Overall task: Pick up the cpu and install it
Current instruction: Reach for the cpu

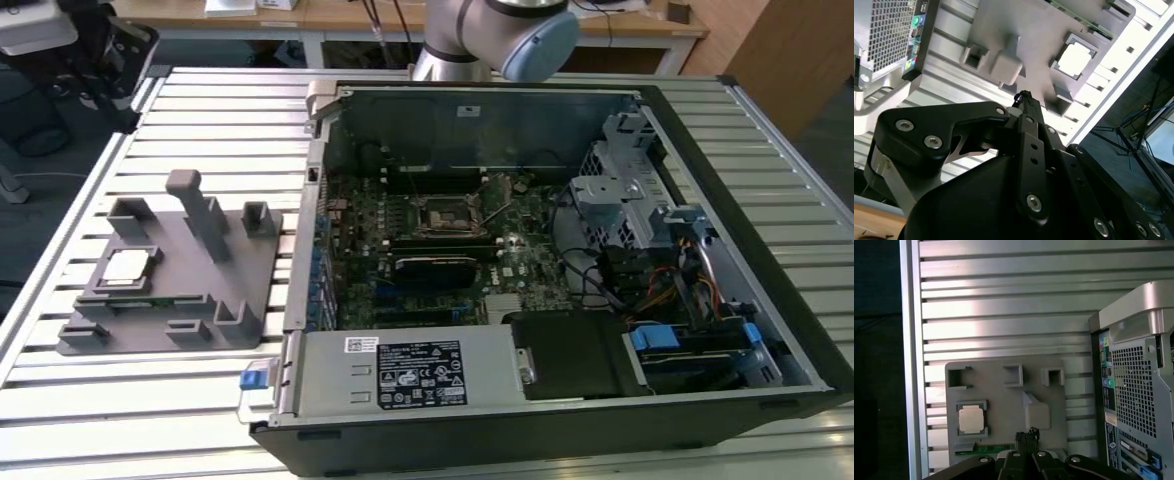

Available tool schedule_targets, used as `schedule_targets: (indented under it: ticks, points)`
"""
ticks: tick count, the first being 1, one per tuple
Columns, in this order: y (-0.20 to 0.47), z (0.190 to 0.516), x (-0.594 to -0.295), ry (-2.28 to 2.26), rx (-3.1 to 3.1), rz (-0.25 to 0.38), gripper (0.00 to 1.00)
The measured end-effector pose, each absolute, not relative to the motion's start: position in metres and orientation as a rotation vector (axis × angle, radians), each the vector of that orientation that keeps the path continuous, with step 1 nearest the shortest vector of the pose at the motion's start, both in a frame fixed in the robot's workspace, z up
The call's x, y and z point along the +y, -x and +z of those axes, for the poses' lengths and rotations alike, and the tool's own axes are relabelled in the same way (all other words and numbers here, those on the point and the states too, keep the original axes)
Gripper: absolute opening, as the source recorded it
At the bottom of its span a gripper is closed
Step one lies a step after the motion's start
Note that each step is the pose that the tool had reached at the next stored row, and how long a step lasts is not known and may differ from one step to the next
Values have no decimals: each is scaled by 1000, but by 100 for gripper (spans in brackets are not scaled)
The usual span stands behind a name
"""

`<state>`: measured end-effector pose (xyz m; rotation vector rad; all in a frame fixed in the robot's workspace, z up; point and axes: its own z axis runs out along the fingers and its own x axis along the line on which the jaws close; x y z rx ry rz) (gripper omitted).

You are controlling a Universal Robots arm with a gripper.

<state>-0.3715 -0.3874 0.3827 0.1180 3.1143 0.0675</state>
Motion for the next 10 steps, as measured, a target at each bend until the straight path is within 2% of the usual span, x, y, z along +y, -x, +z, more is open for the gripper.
schedule_targets:
  ticks: [10]
  points:
    - [417, 375, -388, -118, 3114, 68, 11]
